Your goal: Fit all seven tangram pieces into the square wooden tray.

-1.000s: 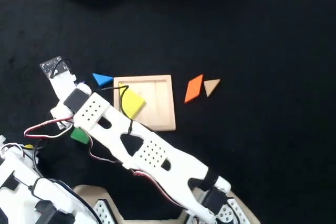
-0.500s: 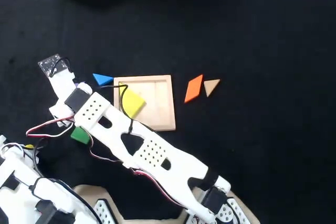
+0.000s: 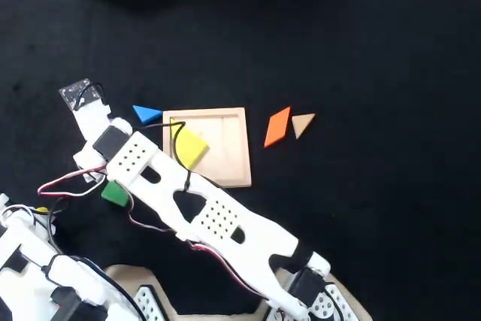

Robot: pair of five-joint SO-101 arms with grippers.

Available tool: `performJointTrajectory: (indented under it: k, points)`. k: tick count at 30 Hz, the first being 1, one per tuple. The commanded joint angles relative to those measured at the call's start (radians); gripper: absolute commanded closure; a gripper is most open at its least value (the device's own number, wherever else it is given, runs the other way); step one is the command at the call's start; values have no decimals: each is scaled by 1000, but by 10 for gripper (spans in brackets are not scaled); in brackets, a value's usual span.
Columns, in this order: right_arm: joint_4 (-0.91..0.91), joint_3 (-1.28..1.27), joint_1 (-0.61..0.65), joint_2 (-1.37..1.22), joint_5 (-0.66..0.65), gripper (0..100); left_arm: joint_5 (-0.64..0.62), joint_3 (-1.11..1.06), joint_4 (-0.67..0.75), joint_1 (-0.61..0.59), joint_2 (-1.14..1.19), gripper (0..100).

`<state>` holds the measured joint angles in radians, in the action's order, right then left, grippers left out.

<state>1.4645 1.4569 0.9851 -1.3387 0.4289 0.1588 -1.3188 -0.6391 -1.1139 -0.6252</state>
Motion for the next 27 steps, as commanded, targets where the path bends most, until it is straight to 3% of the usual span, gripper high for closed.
performJointTrajectory:
  k: [1,15,21,27]
  points:
    - [2,39,-28,2,14,753,6,1,15,-4,-18,748]
    - [72,48,-89,8,11,769,8,-1,17,-2,-18,748]
    - [170,229,-100,10,8,769,6,-1,17,-2,-18,748]
    - [204,197,-130,81,-83,769,8,-1,17,13,-18,748]
